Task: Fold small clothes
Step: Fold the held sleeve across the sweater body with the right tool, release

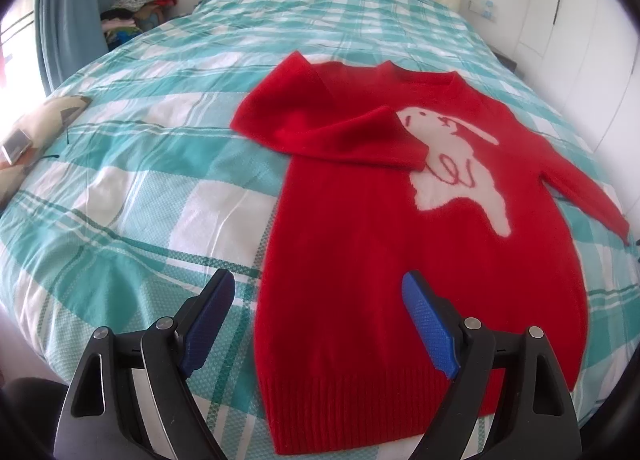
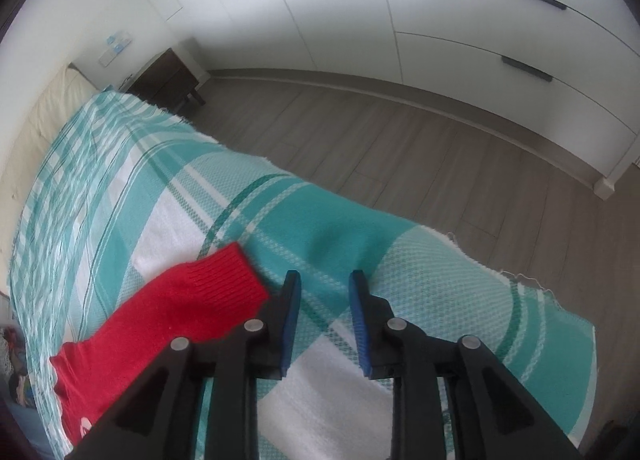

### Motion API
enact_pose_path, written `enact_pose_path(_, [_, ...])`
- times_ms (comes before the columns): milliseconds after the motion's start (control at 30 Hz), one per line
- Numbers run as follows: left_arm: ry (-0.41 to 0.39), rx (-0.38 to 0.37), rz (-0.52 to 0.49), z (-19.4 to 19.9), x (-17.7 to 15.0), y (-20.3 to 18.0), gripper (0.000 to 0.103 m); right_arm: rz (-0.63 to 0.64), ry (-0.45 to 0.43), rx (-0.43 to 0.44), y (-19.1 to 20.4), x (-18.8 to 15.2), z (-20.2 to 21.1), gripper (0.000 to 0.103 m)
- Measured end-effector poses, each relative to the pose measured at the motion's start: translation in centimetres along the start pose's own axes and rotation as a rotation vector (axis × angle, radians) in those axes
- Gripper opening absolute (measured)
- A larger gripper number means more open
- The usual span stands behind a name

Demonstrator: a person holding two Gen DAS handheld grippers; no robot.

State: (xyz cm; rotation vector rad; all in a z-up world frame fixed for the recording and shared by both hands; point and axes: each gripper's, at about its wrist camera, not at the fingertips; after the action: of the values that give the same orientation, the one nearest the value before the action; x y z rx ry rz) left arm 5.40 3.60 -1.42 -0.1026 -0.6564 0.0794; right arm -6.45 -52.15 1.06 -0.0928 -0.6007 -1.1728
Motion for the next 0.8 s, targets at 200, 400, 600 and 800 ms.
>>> enact_pose_path(200, [-0.023,0.018,0.044,0.5,0.4,1.2,0.087,-0.085,-0.252,-0.044,-1.7,0.8,5.7,0.048])
enact_pose_path(400, [-0.099,0.062,0.194,2.5,2.6,5.2,0.089,0.034,-0.433,0.078,0.8,-1.5,11.1,0.061])
enact_pose_path(600, [-0.148,0.033,-0.229,3.6,6.3,-1.6,0.093,0.254,-0.434,0.184,6.0,-3.9,11.9,0.067])
enact_pose_path(800, [-0.111,0.011,-0.643,-3.3,5.9,-9.1,0.083,0.335,-0.366,0.237,8.2,-5.0,10.5,0.067])
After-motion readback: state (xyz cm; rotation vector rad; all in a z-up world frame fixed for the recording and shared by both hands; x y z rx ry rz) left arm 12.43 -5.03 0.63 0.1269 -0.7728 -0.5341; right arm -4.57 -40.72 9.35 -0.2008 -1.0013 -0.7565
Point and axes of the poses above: each gripper's, at about its wrist camera, not at the fingertips, and z roughly against the way its jaws point, y to its left, x to its top, and after that the axes turned 6 degrees about z, right-handed
